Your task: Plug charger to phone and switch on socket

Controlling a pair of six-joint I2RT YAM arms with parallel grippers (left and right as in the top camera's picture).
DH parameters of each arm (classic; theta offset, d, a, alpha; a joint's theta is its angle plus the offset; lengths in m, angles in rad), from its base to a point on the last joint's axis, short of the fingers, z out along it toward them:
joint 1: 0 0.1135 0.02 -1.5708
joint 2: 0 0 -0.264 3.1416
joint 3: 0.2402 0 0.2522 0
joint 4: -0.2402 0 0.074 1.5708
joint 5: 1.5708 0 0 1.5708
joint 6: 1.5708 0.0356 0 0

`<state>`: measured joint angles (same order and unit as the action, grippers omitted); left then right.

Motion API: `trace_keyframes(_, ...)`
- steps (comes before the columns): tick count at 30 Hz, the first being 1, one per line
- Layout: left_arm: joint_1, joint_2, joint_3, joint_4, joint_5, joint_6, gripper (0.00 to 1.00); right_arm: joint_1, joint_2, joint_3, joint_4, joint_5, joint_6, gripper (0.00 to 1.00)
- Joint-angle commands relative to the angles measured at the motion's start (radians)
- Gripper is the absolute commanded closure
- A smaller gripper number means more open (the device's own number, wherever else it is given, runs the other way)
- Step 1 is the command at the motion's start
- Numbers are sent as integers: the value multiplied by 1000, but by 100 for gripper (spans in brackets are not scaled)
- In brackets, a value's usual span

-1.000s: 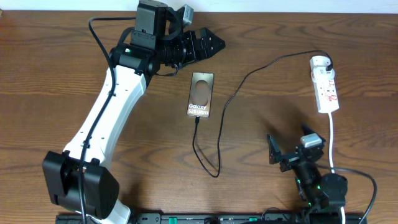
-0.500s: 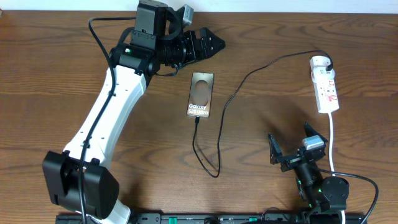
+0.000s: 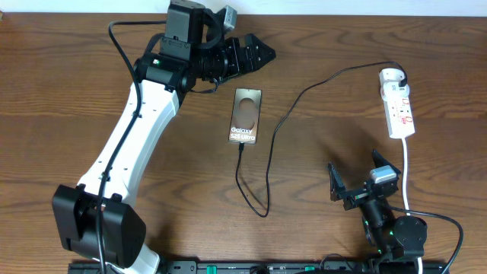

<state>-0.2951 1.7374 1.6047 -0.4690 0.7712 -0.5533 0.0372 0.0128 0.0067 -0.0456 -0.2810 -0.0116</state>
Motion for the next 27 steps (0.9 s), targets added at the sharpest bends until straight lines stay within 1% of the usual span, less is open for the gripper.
trace_keyframes(1, 5, -5, 15, -2, -6, 3, 7, 11, -6, -1, -5, -2, -2, 1)
trace_keyframes(6, 5, -5, 15, -5, -14, 19, 7, 11, -6, -1, -5, -2, -2, 1)
trace_keyframes(11, 5, -5, 15, -27, -144, 35, 7, 11, -6, -1, -5, -2, -2, 1)
trace_keyframes(15, 3, -6, 14, -118, -378, 106, 7, 11, -6, -1, -5, -2, -1, 1)
trace_keyframes(18, -27, -8, 14, -283, -583, 192, 7, 11, -6, -1, -5, -2, -2, 1)
trace_keyframes(20, -50, -10, 13, -357, -692, 225, 7, 11, -6, -1, -5, -2, -2, 1)
trace_keyframes(24, -87, -51, -40, -345, -825, 250, 7, 11, -6, -1, -5, -2, -1, 1)
trace_keyframes(27, -95, -134, -144, -274, -851, 250, 7, 11, -6, -1, -5, -2, -2, 1)
